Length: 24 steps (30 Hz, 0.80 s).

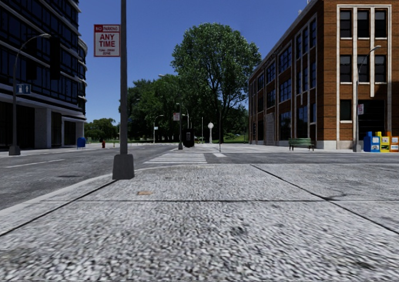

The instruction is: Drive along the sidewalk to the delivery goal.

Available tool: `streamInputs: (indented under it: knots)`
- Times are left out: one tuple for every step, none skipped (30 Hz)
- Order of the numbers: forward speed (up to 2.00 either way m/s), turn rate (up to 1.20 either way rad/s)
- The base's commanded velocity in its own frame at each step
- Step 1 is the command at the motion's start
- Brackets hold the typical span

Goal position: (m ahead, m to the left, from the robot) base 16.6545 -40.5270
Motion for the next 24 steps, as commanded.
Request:
streamInputs:
  knots:
    - [2.00,0.12]
    - [2.00,0.16]
    - [2.00,0.18]
    - [2.00,0.18]
    - [2.00,0.20]
    - [2.00,0.20]
    - [2.00,0.23]
    - [2.00,0.26]
    - [2.00,0.27]
    - [2.00,0.27]
    - [2.00,0.28]
    - [2.00,0.28]
    - [2.00,0.28]
    - [2.00,0.28]
    - [2.00,0.28]
    - [2.00,0.28]
    - [2.00,0.28]
    - [2.00,0.28]
    - [2.00,0.22]
    - [2.00,0.22]
    - [2.00,0.16]
    - [2.00,0.15]
    - [2.00,0.13]
    - [2.00,0.00]
